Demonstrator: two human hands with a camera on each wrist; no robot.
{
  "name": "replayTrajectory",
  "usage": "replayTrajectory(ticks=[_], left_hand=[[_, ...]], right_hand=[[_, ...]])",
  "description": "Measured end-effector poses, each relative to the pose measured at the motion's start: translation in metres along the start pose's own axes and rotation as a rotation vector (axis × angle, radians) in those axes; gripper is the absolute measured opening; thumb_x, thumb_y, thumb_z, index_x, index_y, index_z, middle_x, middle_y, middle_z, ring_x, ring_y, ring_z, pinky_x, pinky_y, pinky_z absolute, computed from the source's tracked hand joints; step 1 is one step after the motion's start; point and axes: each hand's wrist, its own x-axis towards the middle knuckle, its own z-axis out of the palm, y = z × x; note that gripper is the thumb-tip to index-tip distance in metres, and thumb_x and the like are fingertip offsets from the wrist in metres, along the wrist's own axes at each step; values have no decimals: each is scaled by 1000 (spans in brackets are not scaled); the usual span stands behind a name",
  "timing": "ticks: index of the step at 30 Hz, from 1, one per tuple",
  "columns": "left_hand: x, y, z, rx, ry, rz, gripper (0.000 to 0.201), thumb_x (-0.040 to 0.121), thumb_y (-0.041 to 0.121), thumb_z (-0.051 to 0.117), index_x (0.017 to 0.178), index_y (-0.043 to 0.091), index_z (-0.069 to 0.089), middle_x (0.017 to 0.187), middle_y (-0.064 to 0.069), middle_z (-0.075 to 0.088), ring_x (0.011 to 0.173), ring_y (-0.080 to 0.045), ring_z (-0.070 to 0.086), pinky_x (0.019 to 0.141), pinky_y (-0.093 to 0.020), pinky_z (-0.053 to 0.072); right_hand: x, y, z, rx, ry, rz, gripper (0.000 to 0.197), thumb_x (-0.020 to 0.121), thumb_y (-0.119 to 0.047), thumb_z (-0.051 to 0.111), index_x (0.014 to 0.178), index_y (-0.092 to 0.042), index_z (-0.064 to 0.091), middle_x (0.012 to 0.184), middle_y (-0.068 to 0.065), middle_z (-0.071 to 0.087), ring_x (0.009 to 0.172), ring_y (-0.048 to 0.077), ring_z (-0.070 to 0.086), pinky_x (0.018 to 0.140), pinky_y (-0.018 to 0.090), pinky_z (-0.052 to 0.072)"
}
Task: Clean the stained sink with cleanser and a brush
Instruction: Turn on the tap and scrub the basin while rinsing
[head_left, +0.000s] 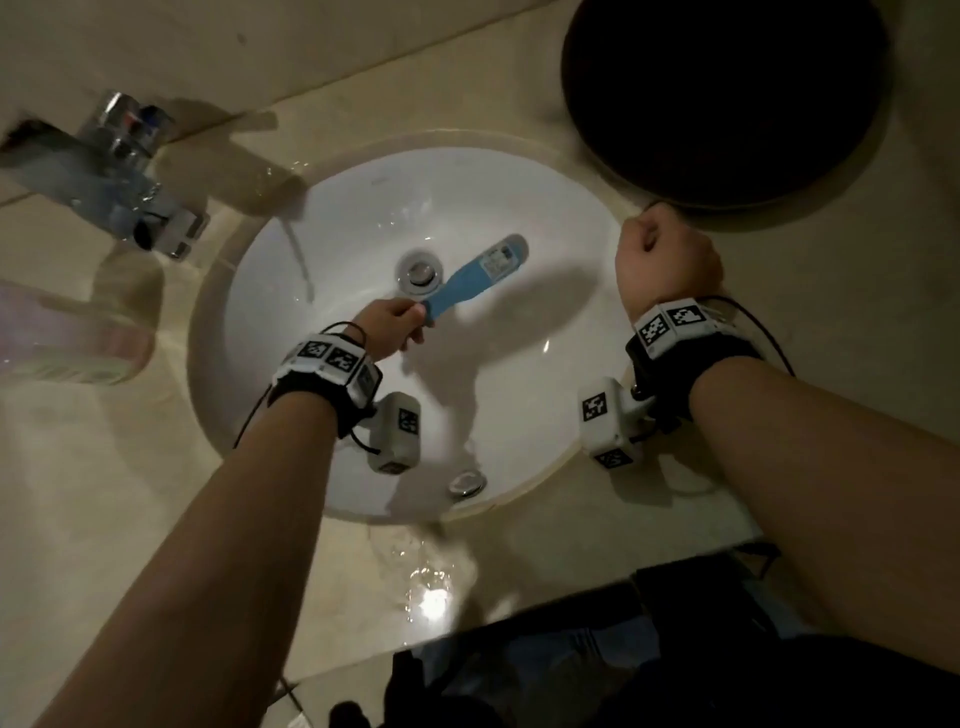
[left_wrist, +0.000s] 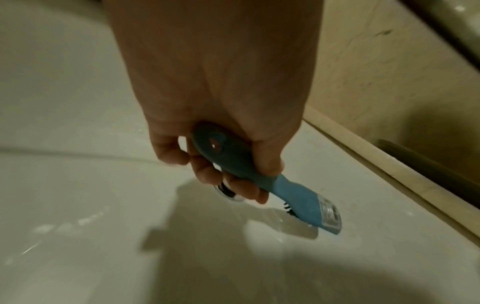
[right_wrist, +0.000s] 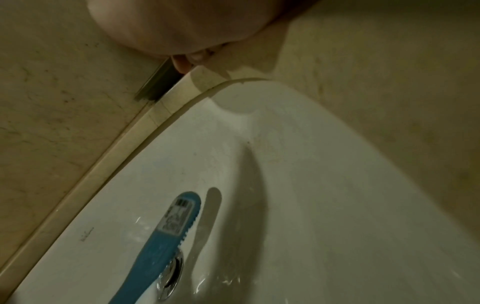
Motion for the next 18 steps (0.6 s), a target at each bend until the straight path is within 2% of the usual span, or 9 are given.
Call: replayTrajectory(ticks=[2,4,5,7,8,10,13,16,18], left_hand=[[15,3,17,-114,23,-46,28,102,26,35,103,9,58,66,1,51,50,-12,42,39,-17,33],[28,3,29,-162,69,-90,28,101,28,34,99,10,56,65,-2,50,53,-20,42,45,-21,31],[33,1,34,-149,94,-102,30,101,29,34,99,10,56,67,-4,52,58,-28,47,50,-25,35],[40,-7,39,-109,140,-129,35,99,33,35,99,8,58,84,-15,61,83,-38,59,70,-38,50],[41,-10,41,-102,153,-151,39,99,34,34,104,4,60,98,-21,64,96,-40,60,83,-44,52],[40,-15,42,-116,182,-222,48,99,36,32,114,-1,60,117,-24,62,108,-41,58,94,-47,48],[35,-20,38,-97,245,-319,53,100,37,30,121,-4,57,121,-24,59,112,-40,56,97,-44,46],[32,-17,31,-179,219,-381,55,96,40,32,120,-3,56,121,-25,61,111,-42,58,94,-50,49],[28,-8,23,-200,176,-383,49,98,33,33,123,-5,53,107,-21,65,104,-40,61,74,-43,53]], right_hand=[[1,2,3,-15,46,-19,26,94,-22,38,95,-8,60,77,16,51,72,32,43,61,31,22],[3,4,7,-19,68,-41,25,95,-22,40,92,-7,60,72,10,45,68,26,37,61,31,20],[4,5,9,-14,80,-48,25,95,-22,41,91,-6,60,71,9,45,67,26,37,60,31,20],[5,5,12,-11,111,-52,26,95,-23,42,87,-5,59,69,9,45,66,26,38,59,31,20],[6,6,13,-14,128,-49,27,94,-23,42,85,-5,58,68,9,45,65,26,39,59,31,20],[7,7,15,-19,144,-45,27,94,-25,42,83,-6,58,67,9,45,65,26,40,58,31,22],[6,6,14,-29,133,-54,27,94,-25,42,84,-6,58,69,9,46,66,26,41,59,32,24],[6,6,13,-26,119,-69,27,95,-25,42,82,-6,57,68,10,45,65,26,40,58,32,22],[5,6,12,-30,111,-74,26,94,-24,41,79,-8,55,67,11,45,65,27,41,58,32,22]])
